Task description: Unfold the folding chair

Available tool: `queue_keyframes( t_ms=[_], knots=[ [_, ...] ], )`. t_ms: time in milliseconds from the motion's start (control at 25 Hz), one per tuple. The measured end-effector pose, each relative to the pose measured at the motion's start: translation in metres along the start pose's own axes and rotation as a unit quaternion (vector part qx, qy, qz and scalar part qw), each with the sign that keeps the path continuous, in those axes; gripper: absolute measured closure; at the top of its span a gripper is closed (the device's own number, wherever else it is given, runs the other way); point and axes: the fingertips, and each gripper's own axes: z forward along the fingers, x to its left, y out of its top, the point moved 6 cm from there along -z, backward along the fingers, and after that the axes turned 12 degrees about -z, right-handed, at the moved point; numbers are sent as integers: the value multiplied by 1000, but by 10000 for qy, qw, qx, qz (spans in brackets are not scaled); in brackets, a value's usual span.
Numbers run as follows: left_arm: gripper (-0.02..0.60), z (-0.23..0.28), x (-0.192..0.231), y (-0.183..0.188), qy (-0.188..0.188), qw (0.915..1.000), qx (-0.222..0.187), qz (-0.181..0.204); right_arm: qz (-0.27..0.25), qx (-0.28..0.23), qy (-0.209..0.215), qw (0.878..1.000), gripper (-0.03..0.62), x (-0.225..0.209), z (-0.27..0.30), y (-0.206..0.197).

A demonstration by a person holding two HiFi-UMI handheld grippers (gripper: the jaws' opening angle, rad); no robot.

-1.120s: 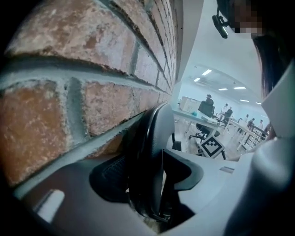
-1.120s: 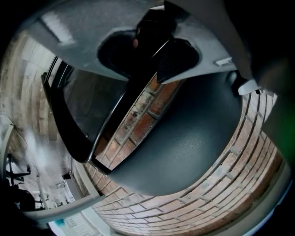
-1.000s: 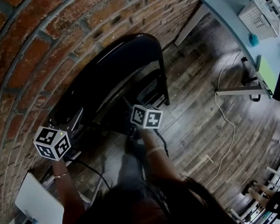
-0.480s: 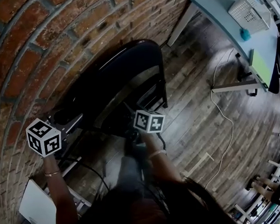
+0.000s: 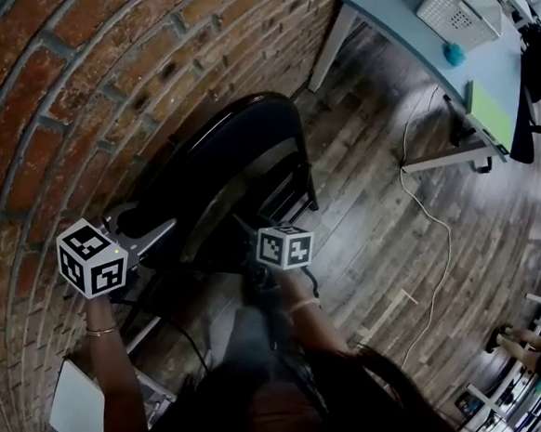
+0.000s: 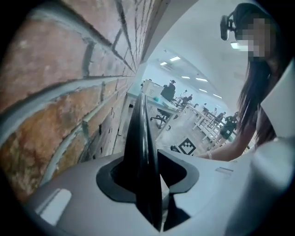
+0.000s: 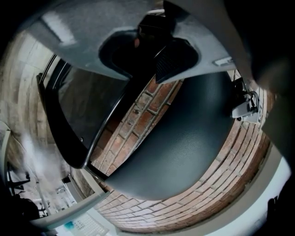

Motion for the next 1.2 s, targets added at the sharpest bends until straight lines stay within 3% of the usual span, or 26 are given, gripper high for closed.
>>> queue_keyframes(
  t_ms=[280,480,840,1080,1200],
  knots=[
    [468,29,-13,30,181,9943,787,693,8,32,53,10000,479,-1,-6,-6],
    [502,41,-17,44,7,9900,1299,550,-3,1,84,10000,479,-1,-8,-5],
    [517,41,-27,41,72,9900,1320,487,86,-13,-7,10000,470,-2,-14,-2],
    [518,42,-43,37,114,9900,1302,528,755,-243,-273,9965,470,-14,-27,1],
    [518,43,-51,35,155,9898,1309,544,817,-236,-472,9953,473,-15,-32,0]
  ],
)
